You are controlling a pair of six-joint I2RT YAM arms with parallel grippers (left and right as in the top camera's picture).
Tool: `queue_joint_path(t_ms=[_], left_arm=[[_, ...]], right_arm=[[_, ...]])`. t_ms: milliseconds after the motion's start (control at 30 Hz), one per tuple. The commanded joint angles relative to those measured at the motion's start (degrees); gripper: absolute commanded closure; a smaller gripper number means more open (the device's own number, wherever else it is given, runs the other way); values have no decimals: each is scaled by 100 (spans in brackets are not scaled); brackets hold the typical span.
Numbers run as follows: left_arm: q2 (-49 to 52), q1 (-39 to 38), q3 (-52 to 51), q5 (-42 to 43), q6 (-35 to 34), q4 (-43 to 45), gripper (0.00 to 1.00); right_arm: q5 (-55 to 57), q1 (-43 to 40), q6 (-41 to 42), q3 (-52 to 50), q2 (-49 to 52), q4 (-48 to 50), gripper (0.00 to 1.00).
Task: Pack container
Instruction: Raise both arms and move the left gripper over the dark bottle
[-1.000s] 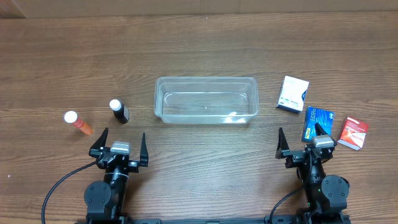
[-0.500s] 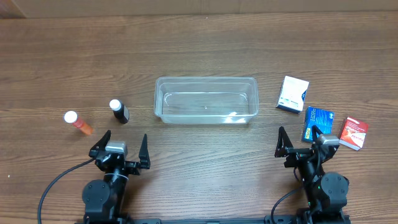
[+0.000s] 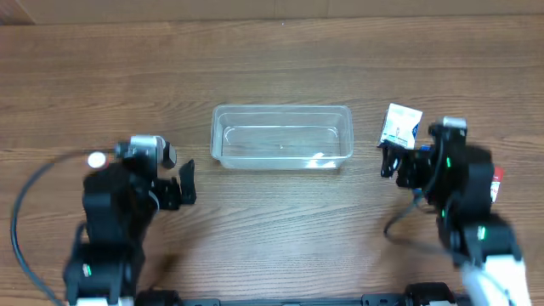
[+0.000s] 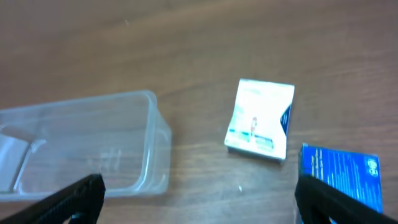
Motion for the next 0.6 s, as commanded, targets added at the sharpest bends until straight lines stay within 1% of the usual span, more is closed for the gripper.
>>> queue_joint_path(t_ms=[0, 133, 200, 267, 367, 433, 567], left_arm=[[1222, 35, 1624, 81, 55, -1266, 0], [2205, 35, 2850, 92, 160, -2564, 0], [2535, 35, 3230, 90, 160, -3029, 0], [2796, 37, 3499, 39, 160, -3307, 0], [2992, 127, 3674, -17, 20, -3383, 0], [3165, 424, 3773, -83, -306, -3351, 0], [3738, 918, 3971, -81, -376, -3340, 0]], right_arm=[[4, -15, -138, 1338, 1137, -909, 0], [-2, -15, -125, 2275, 1969, -1947, 0], [7, -15, -125, 2433, 2122, -2094, 0], [9, -37, -81, 2444, 2133, -2090, 0], [9, -157, 17, 2444, 2133, -2118, 0], [-66, -352, 92, 2444, 2133, -2164, 0], [-424, -584, 85, 2444, 2135, -2133, 0]])
